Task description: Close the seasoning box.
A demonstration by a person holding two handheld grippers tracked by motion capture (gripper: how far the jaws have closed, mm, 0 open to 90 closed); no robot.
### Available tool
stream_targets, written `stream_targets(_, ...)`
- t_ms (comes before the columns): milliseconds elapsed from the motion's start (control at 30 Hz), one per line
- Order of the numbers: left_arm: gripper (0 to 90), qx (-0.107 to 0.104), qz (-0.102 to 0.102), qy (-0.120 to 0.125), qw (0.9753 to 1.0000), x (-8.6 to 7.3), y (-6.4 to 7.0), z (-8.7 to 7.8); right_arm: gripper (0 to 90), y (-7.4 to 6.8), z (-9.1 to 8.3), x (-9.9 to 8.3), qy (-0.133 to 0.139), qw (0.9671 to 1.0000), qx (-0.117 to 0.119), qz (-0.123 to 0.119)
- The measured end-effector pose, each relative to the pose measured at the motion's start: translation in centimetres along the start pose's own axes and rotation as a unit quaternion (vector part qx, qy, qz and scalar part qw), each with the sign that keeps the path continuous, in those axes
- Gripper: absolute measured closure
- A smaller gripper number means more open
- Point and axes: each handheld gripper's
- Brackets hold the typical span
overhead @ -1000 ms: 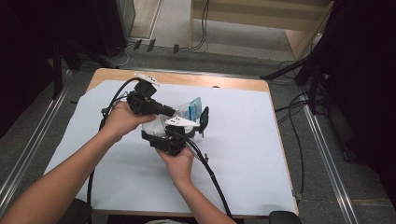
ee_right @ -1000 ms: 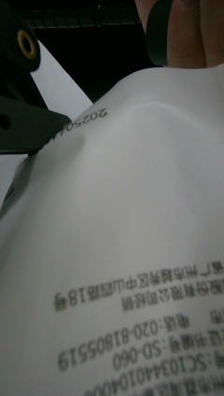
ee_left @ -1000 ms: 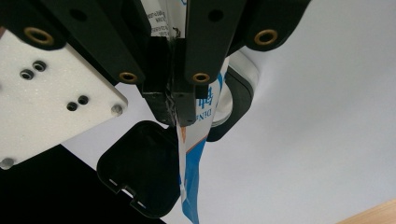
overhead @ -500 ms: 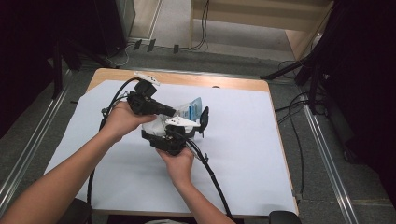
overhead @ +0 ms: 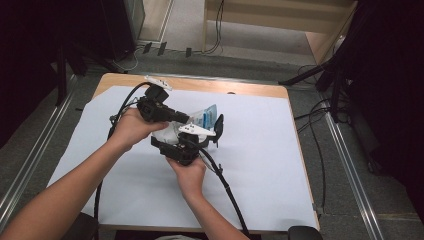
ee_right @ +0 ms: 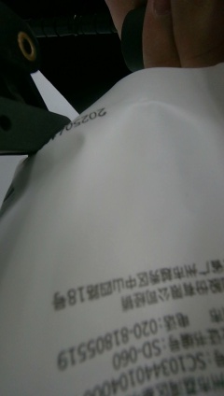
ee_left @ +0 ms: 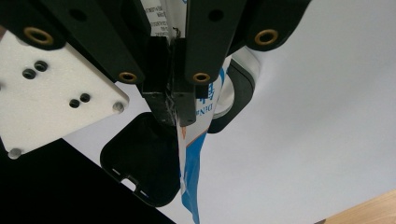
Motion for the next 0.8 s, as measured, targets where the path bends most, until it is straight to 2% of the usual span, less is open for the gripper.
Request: stream_targets(800, 90.0, 0.005, 0.003, -0.003, 1.0000, 0.12, 0.16, -0.11, 55.9, -0.13, 0.08, -0.06, 0.003, 1.0000, 0.001, 0.003)
Point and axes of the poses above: each handheld gripper's, and its own axes: z roughly forward along the jaws, x roughly out of its top, y roughly to its right, and after that the axes turned 2 degrees about y, right-handed
